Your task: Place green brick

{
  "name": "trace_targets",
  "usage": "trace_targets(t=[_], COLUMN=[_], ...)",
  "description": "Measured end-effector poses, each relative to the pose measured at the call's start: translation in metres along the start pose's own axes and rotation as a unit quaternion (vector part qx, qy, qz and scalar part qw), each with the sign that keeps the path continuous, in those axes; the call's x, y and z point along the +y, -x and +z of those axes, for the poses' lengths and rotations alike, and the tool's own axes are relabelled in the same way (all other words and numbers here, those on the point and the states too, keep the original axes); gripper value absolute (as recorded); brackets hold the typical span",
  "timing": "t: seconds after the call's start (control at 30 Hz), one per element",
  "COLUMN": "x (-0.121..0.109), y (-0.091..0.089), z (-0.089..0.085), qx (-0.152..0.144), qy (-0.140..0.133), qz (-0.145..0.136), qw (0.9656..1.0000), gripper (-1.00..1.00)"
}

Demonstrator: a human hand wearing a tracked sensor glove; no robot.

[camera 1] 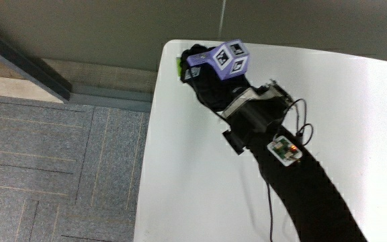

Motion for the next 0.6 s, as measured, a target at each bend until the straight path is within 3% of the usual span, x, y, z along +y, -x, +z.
trace_targets(t=[0.2, 0.27, 0.37, 0.5, 0.6], x=[0.003, 0.002, -0.001, -0.002, -0.004], y=[-0.016, -0.02, -0.018, -0.021, -0.021], z=[-0.02, -0.019, -0.013, -0.02, -0.02], qx=[-0.013, -0.008, -0.005, -0.003, -0.003], qy=[0.031, 0.021, 0.022, 0.023, 0.024], qz=[-0.041, -0.051, -0.051, -0.05, -0.054], qw=[0.9986, 0.9984, 0.9984, 0.9985, 0.9983], gripper=[0.0, 0.0, 0.0, 0.0, -0.14])
